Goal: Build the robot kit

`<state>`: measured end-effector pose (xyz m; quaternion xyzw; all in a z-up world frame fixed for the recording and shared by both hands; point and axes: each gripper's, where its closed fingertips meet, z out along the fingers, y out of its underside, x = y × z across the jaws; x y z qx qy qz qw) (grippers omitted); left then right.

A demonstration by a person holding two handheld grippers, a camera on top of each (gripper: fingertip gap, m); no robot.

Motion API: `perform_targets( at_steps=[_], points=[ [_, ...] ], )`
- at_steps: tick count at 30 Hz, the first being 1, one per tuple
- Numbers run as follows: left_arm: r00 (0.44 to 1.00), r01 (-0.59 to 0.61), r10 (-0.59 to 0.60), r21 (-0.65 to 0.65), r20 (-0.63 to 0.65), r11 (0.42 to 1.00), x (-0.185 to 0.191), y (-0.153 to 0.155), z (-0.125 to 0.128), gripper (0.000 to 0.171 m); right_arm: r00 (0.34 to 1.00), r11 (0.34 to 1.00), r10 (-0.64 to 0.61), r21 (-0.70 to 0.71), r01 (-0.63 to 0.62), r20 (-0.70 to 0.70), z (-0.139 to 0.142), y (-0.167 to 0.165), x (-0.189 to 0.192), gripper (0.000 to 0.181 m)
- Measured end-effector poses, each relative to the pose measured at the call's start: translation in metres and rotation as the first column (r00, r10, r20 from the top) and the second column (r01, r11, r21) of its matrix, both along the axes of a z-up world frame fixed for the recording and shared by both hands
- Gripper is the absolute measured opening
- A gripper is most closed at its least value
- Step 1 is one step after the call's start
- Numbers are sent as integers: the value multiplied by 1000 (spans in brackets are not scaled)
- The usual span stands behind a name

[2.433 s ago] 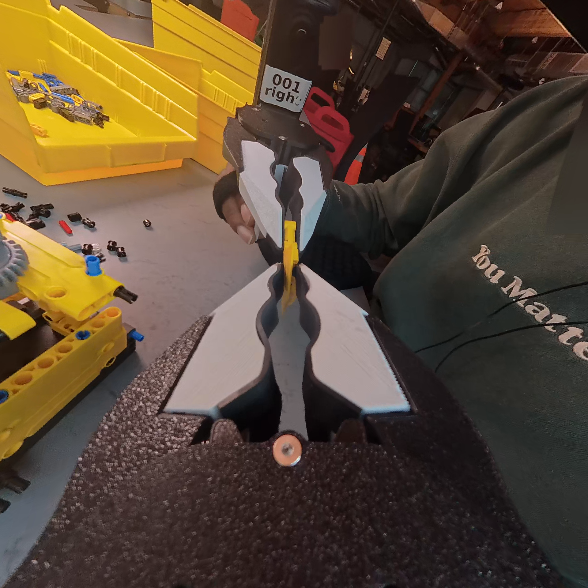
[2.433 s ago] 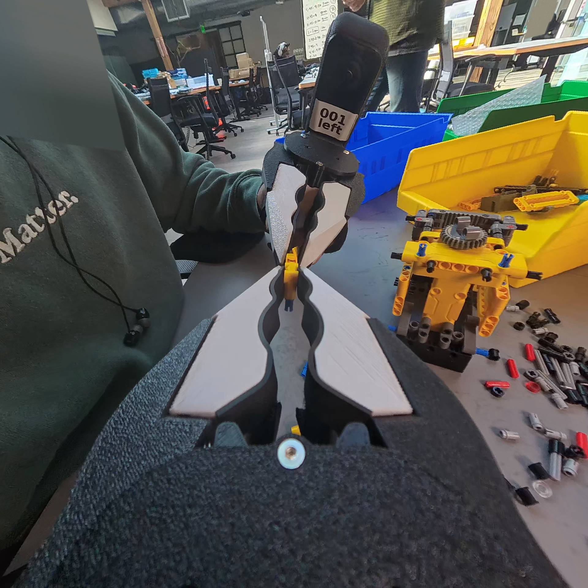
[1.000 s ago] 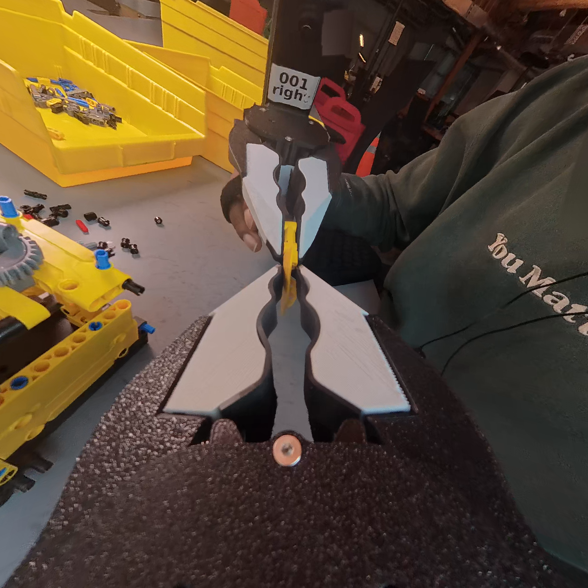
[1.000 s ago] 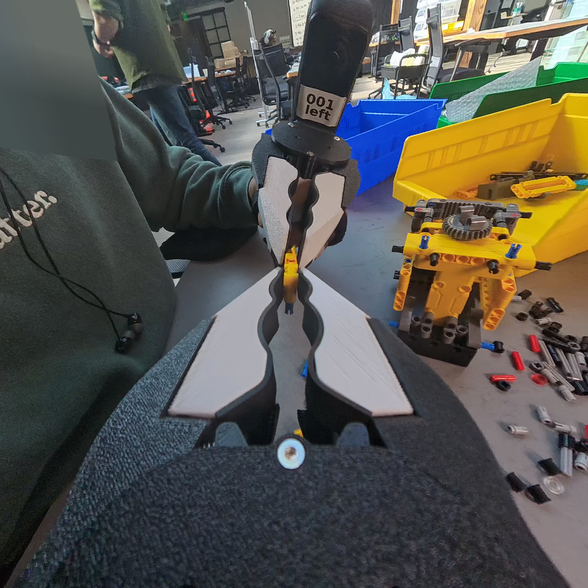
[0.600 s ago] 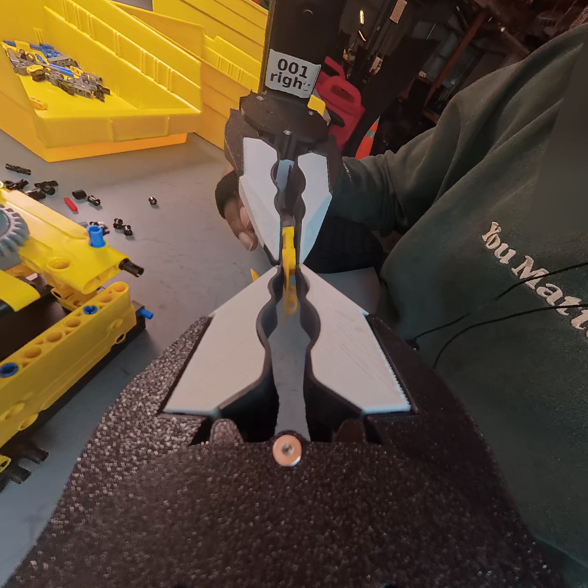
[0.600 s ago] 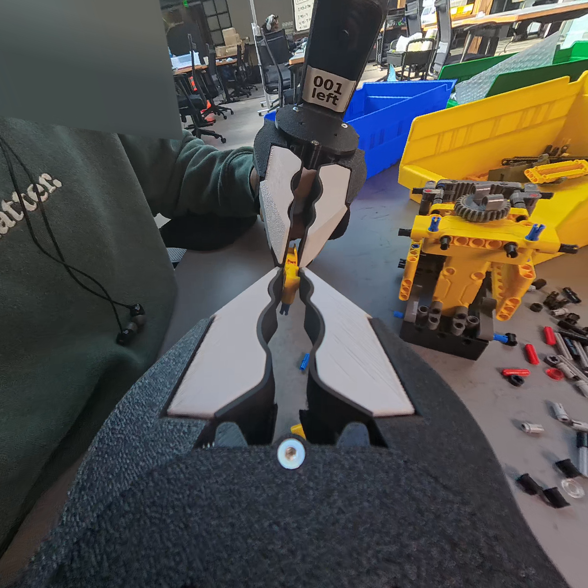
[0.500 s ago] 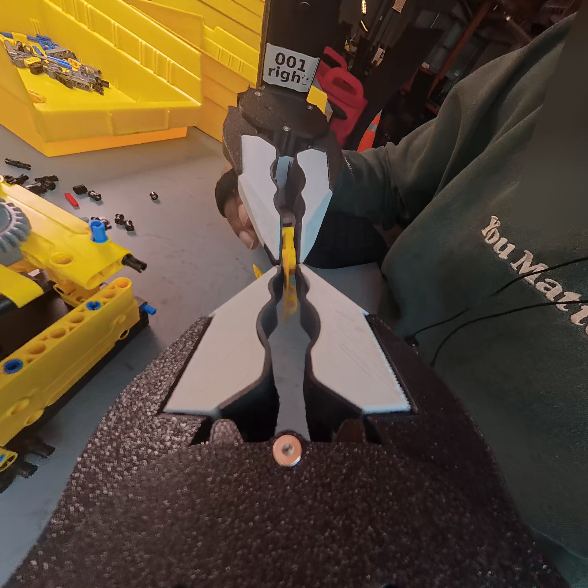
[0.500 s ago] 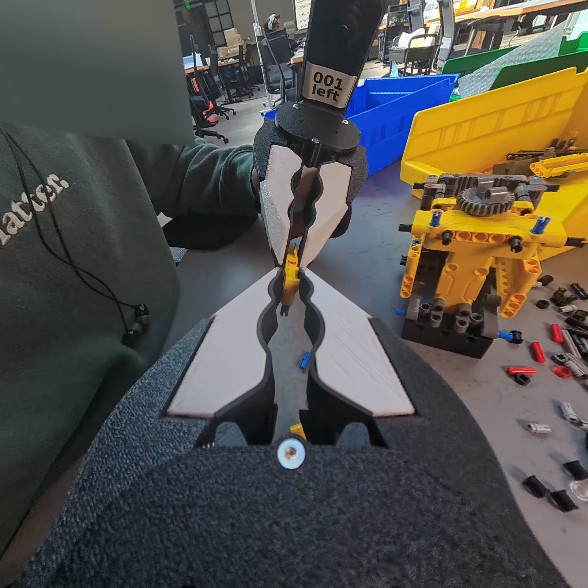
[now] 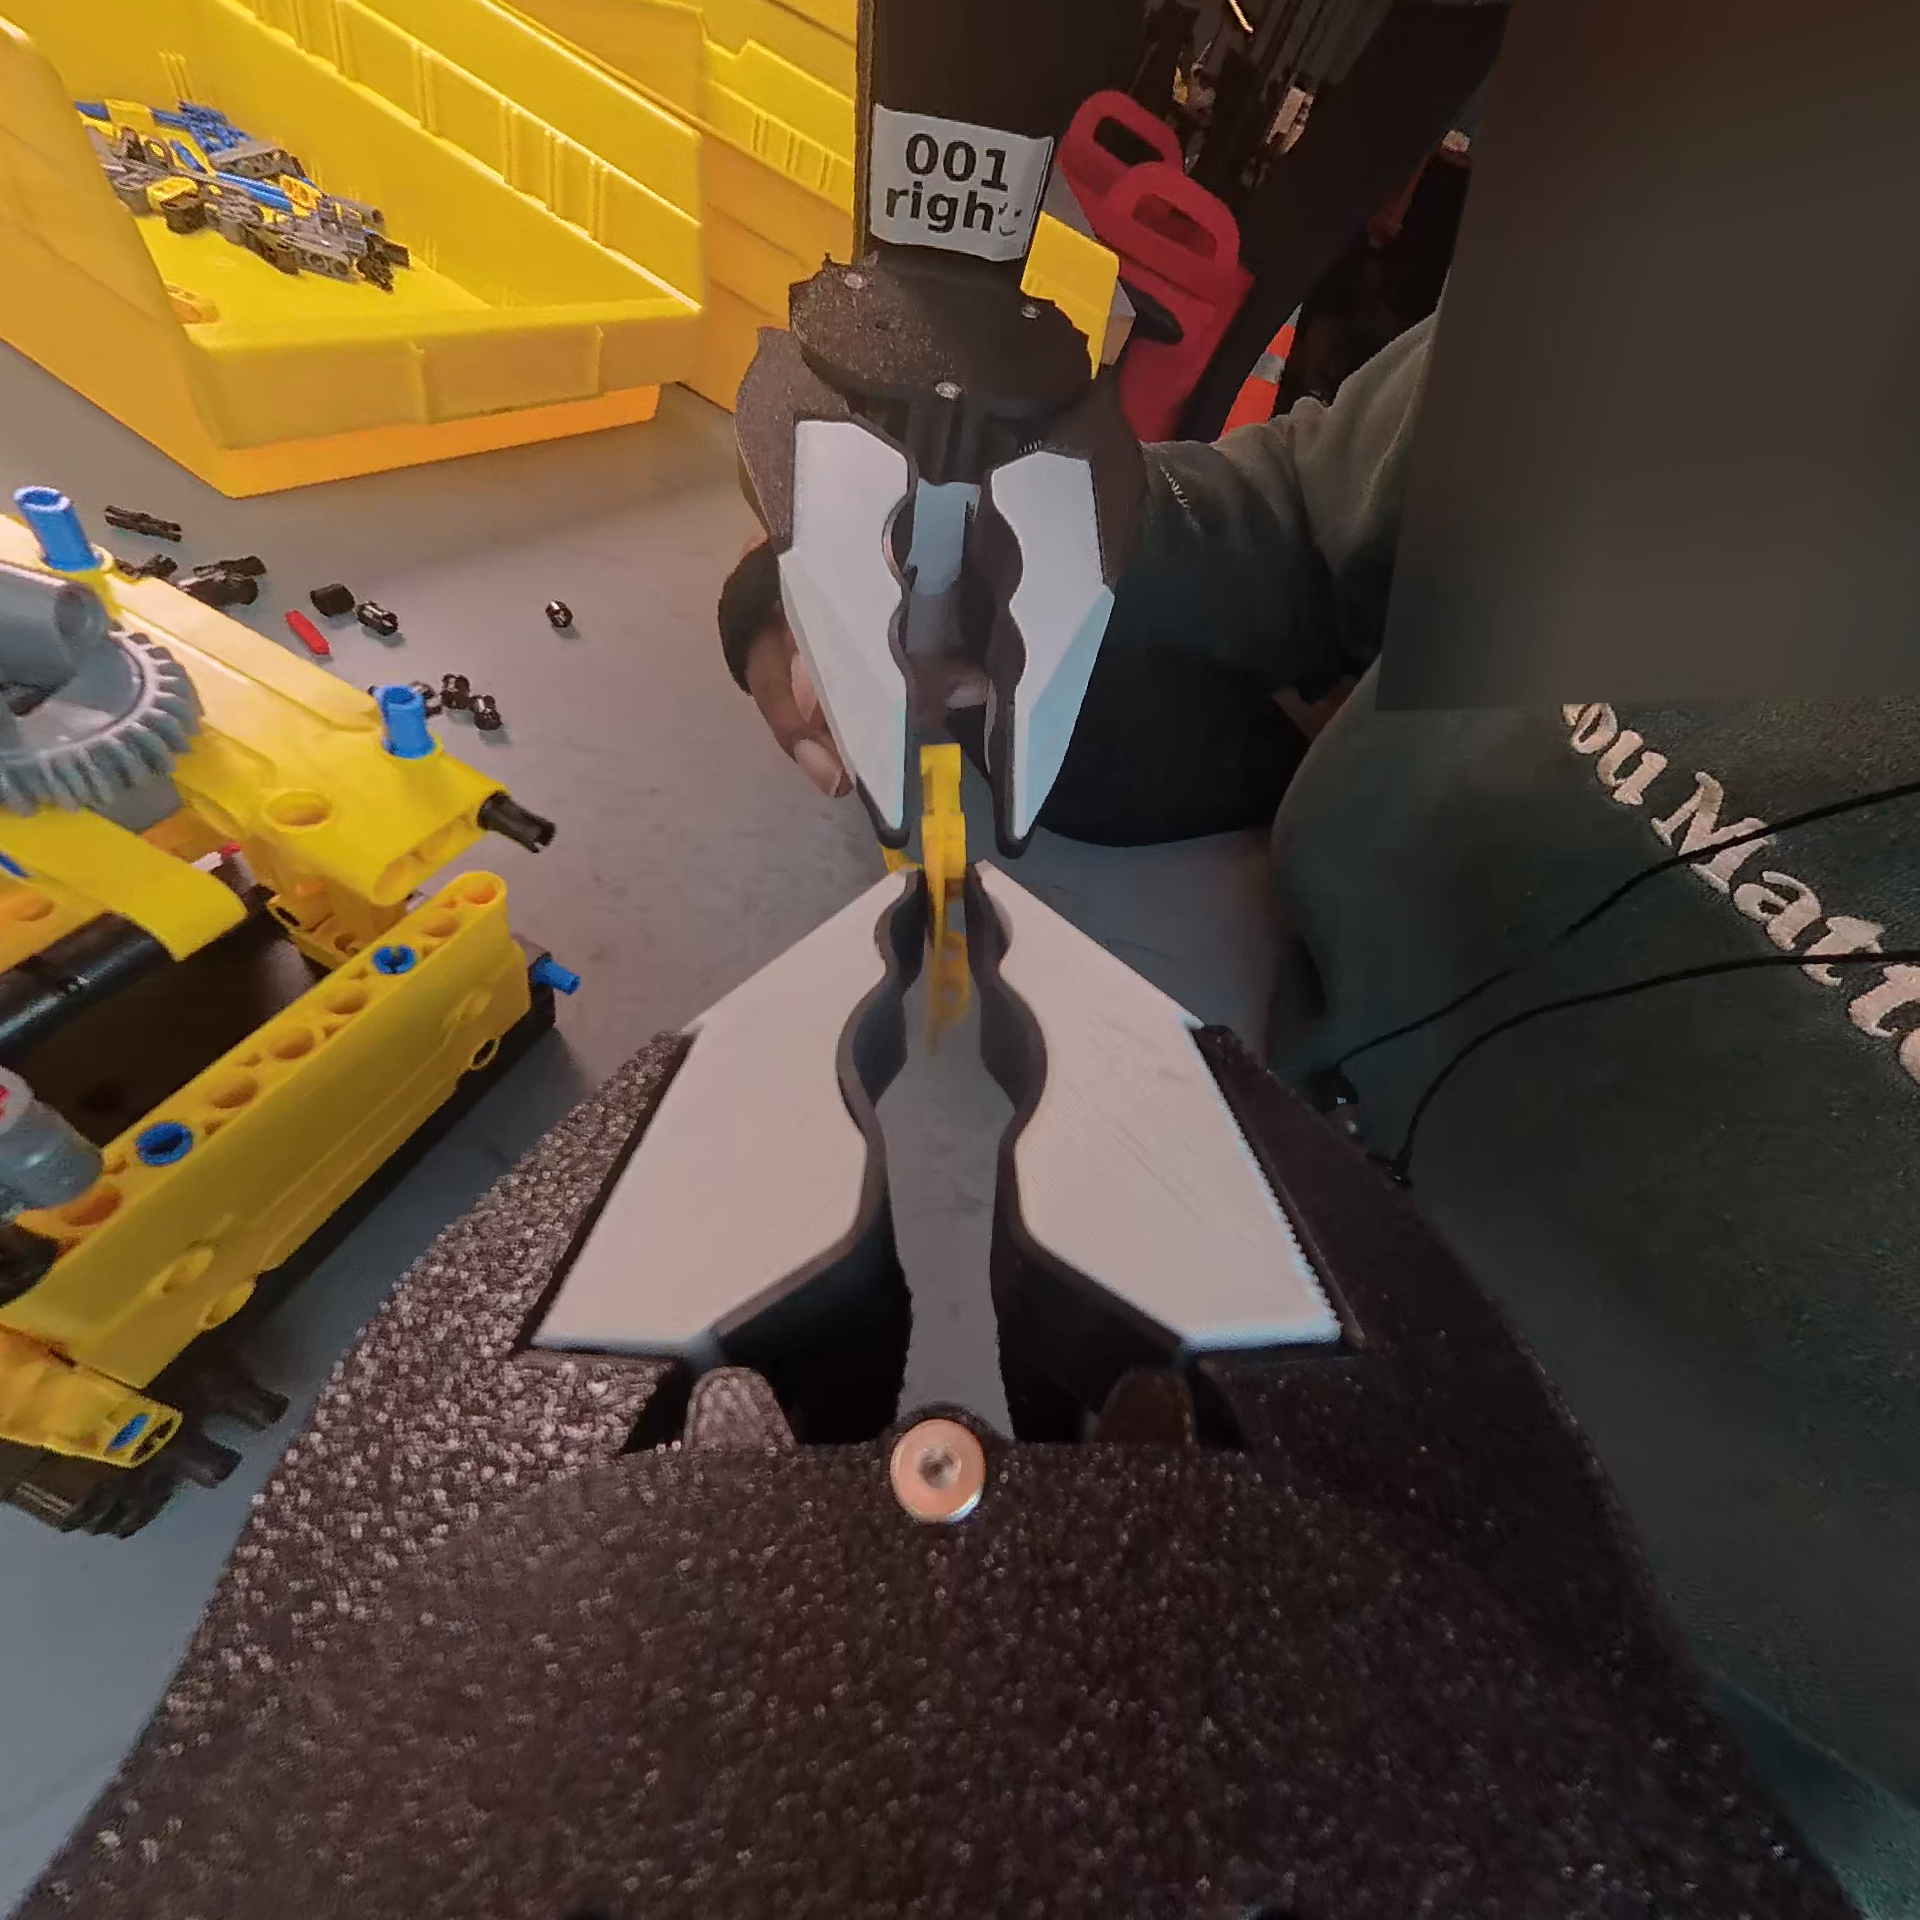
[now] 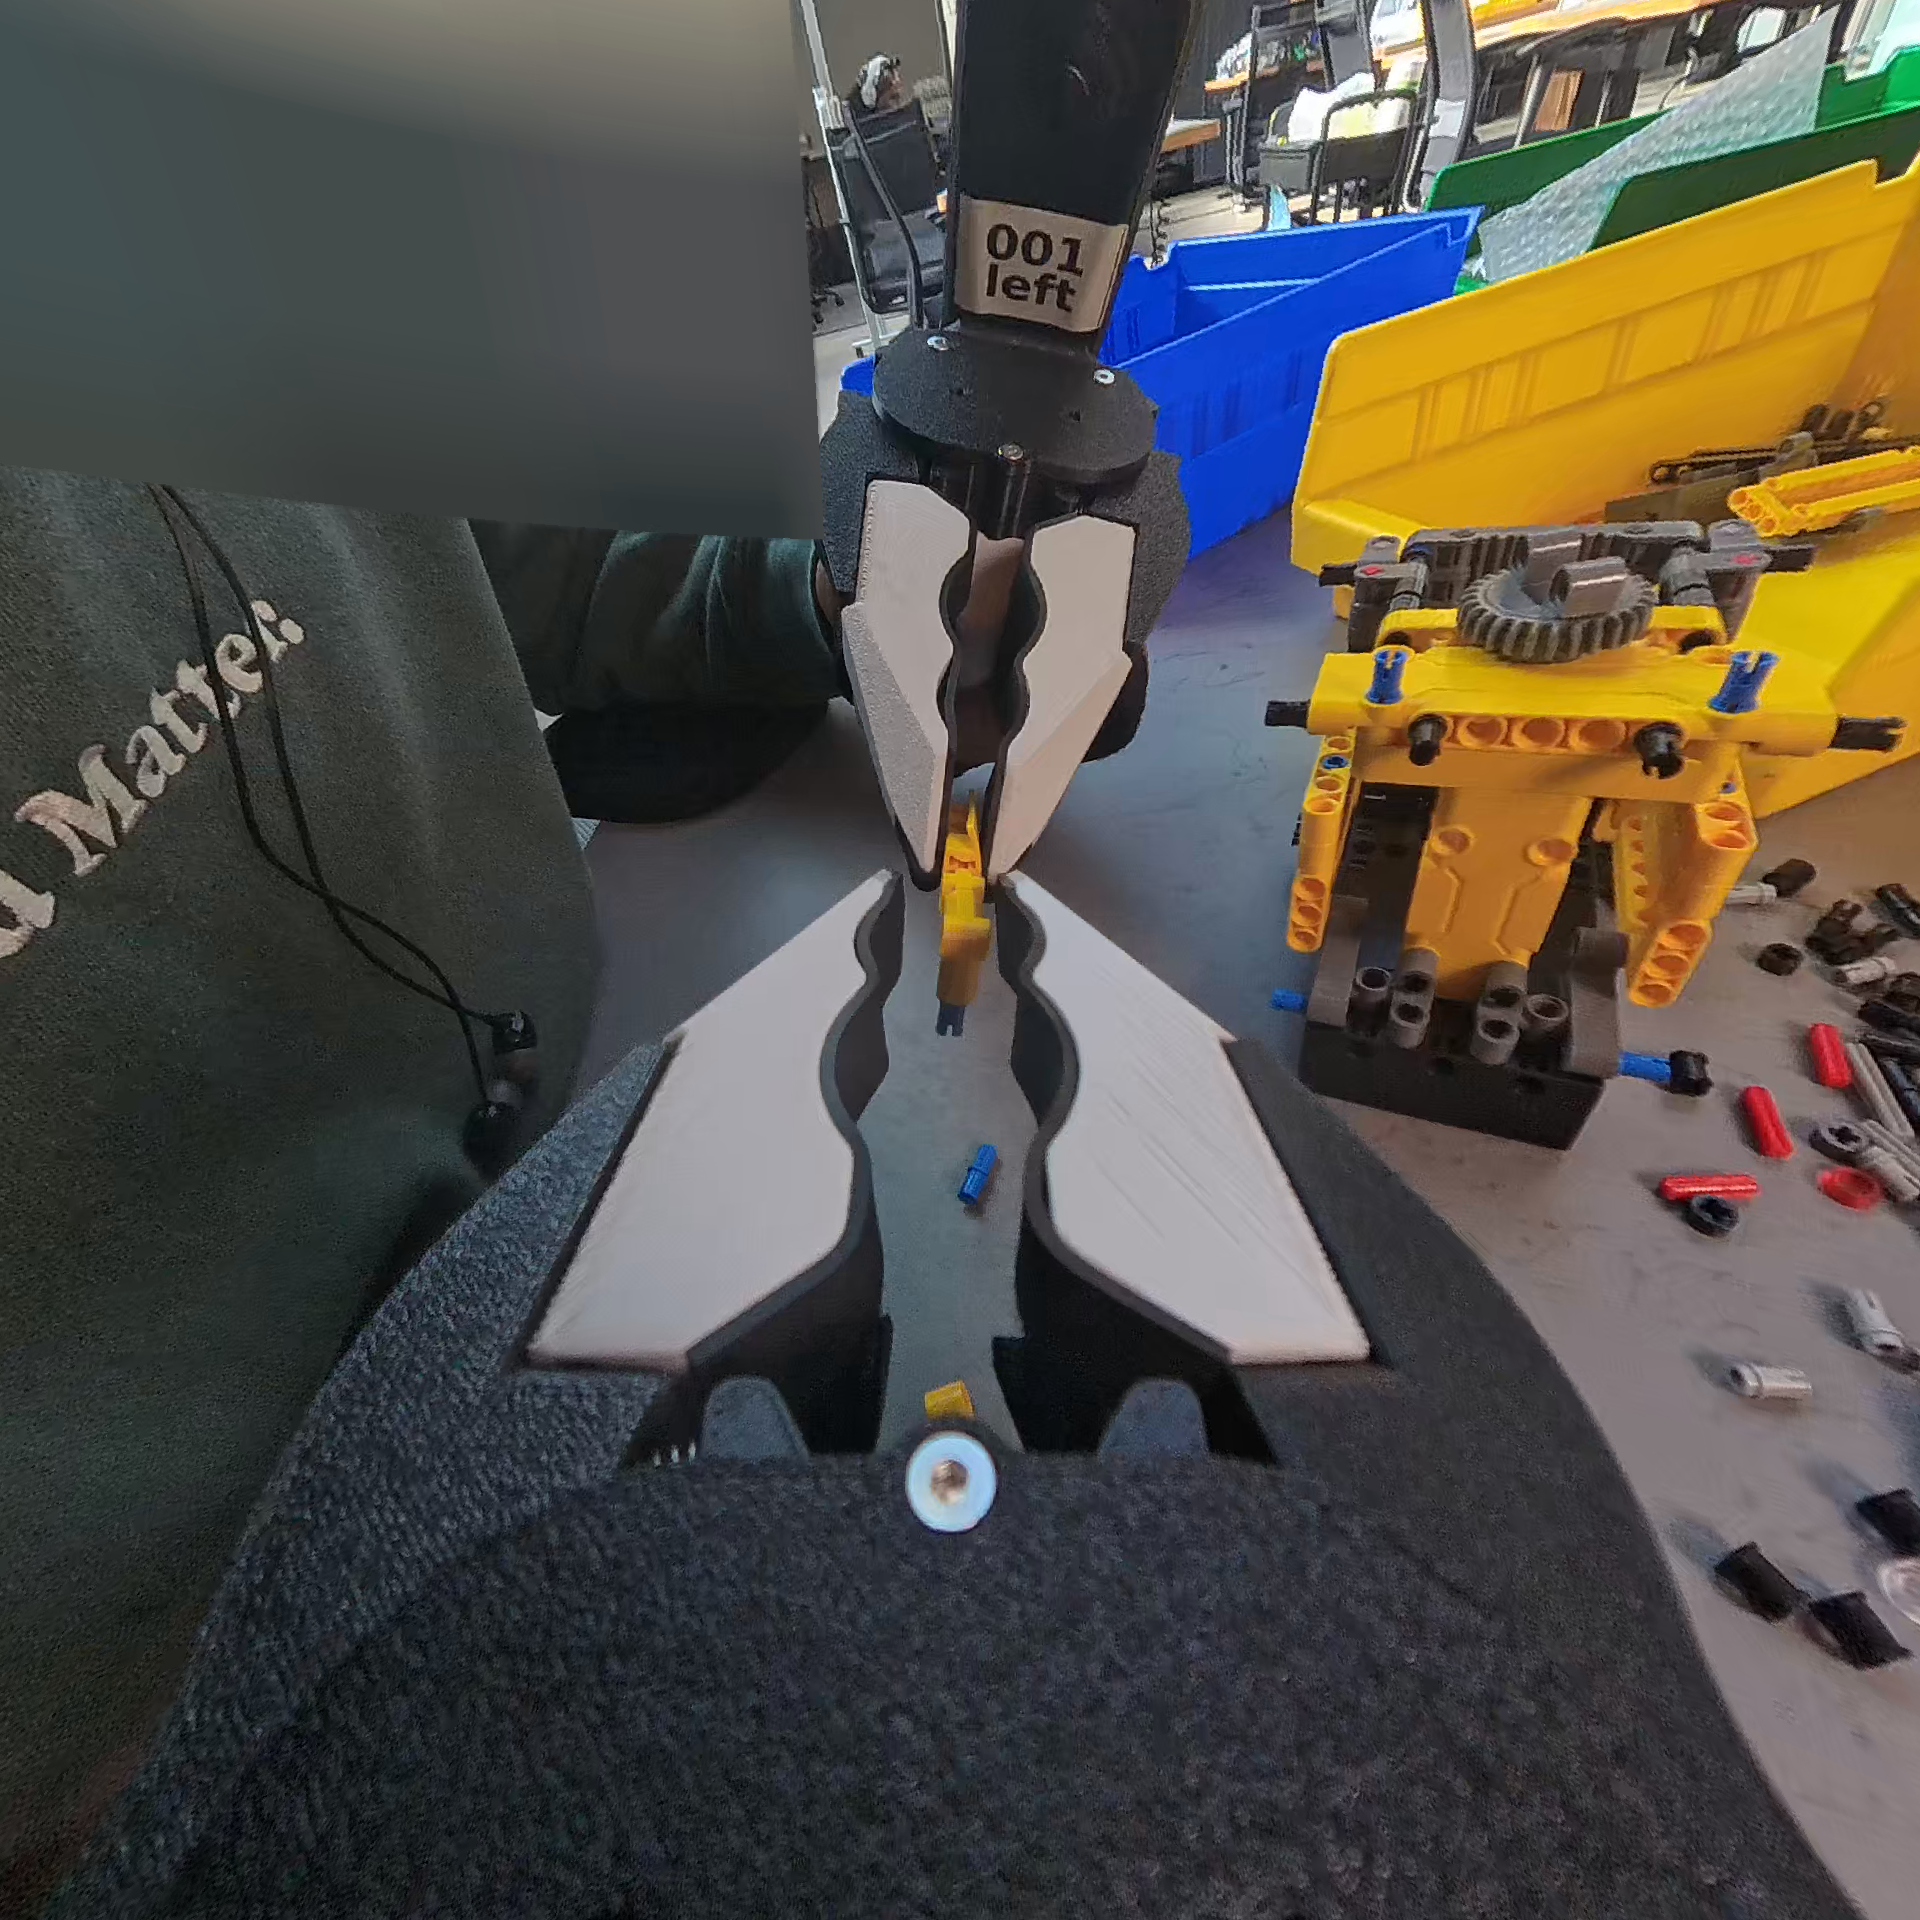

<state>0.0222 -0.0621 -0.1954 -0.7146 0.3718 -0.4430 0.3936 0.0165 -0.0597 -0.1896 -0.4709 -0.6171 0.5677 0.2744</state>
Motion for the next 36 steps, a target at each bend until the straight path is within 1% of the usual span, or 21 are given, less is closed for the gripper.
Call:
perform_targets(
  at_steps=[2, 3, 6, 14, 20, 23, 24, 25, 26, 27, 28, 29, 30, 31, 32, 33, 34, 36],
  points=[
    [1000, 2, -2, 9, -10, 1000, 1, 0, -1, 7, 1000, 1000, 5, 2, -5, 4, -1, -2, -2, 15],
    [1000, 2, -2, 16, -12, 1000, 1, -1, -1, 7, 1000, 1000, 3, 5, -3, 6, -1, -2, -2, 11],
    [1000, -7, 8, 47, -28, 999, 2, 0, 0, 7, 1000, 1000, 5, -5, -5, 9, 0, -1, -2, 9],
    [996, -52, 64, 208, -54, 977, 0, 4, 12, 6, 999, 1000, -23, -14, 22, -23, 11, 4, -3, 6],
    [997, -63, 69, 237, -20, 969, 5, 2, 21, 6, 999, 1000, -19, 10, 20, -49, 20, 3, 2, 6],
    [998, -57, 65, 266, -22, 962, 6, 1, 29, 6, 998, 1000, -10, 25, 11, -67, 27, 2, 7, 6],
    [993, -112, 117, 273, -1, 955, -10, 7, 34, 7, 995, 998, -48, 26, 50, -83, 32, 15, 14, 6],
    [977, -212, 195, 244, 91, 946, -39, 15, 48, 6, 981, 990, -142, -37, 138, -130, 45, 44, 30, 5],
    [964, -241, 206, 214, 170, 947, -53, 15, 58, 5, 968, 981, -193, -66, 185, -159, 54, 59, 41, 5],
    [981, -184, 160, 247, 113, 951, -38, 10, 52, 6, 972, 984, -180, -8, 181, -155, 52, 51, 35, 6],
    [996, -84, 81, 323, 22, 943, -10, 0, 45, 7, 983, 991, -122, 40, 128, -137, 47, 30, 20, 6],
    [996, -44, 72, 408, -52, 912, 6, 0, 44, 7, 989, 990, -105, 88, 114, -105, 42, 20, 9, 7],
    [989, -62, 120, 478, -91, 876, 6, 7, 48, 7, 982, 985, -142, 83, 153, -123, 47, 26, 5, 7],
    [980, -92, 168, 519, -102, 850, -1, 14, 52, 7, 975, 987, -159, -15, 159, -156, 59, 32, 7, 7],
    [972, -117, 209, 548, -108, 828, -7, 18, 53, 7, 974, 981, -159, -135, 138, -163, 69, 36, 11, 7],
    [961, -131, 247, 592, -120, 796, -11, 19, 53, 6, 971, 966, -182, -210, 148, -155, 72, 41, 14, 7],
    [950, -128, 281, 646, -140, 753, -11, 20, 52, 6, 964, 954, -214, -244, 173, -154, 72, 46, 15, 6],
    [930, -107, 329, 737, -163, 668, -8, 17, 52, 6, 964, 939, -220, -303, 166, -152, 69, 44, 15, 7]
  ],
)
